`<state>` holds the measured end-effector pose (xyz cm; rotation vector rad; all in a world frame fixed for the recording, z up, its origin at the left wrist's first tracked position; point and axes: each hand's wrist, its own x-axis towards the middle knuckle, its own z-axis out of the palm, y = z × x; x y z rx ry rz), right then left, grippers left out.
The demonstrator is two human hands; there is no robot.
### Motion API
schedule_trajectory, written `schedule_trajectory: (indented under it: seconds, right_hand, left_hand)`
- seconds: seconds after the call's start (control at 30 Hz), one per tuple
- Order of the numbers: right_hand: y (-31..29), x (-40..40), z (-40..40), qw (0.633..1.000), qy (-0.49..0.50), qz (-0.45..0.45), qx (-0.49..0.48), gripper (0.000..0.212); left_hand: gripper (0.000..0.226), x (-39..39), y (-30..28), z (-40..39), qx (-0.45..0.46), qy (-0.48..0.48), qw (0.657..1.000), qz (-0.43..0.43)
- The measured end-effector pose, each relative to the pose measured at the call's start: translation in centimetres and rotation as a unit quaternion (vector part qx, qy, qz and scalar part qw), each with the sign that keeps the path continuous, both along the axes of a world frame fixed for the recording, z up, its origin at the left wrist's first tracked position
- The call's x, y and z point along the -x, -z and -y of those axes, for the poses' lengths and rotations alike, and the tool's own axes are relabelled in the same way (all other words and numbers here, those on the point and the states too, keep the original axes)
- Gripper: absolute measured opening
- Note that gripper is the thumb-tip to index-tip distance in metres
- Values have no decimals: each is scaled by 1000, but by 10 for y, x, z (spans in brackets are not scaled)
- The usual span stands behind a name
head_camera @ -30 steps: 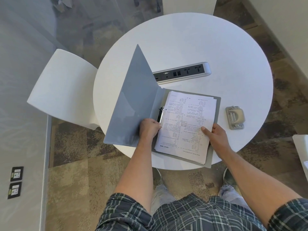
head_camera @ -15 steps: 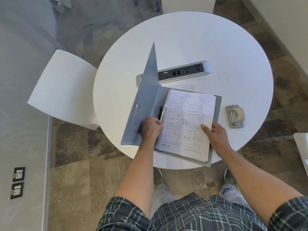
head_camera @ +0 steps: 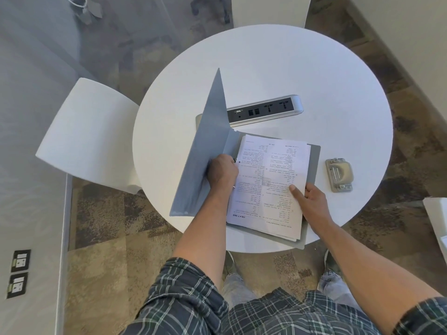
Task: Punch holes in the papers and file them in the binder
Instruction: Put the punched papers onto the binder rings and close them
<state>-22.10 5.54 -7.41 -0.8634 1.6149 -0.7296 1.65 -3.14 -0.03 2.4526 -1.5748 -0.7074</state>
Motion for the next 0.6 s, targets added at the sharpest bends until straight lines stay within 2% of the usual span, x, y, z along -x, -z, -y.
schedule_trajectory:
  seconds: [0.17,0.4,0.6]
  right_hand:
    - [0,0,0,1000,-11,-10,-2,32]
    - [-6,-1,-1,1000,-14,5,9,29]
    - [-6,-1,-2,1000,-8,19,1,30]
  left_hand:
    - [14,0,10,5,12,-43,998,-41]
    - [11,1,15,8,22,-161,972,-169]
    - [17,3,18,12,18,-182,969,-169]
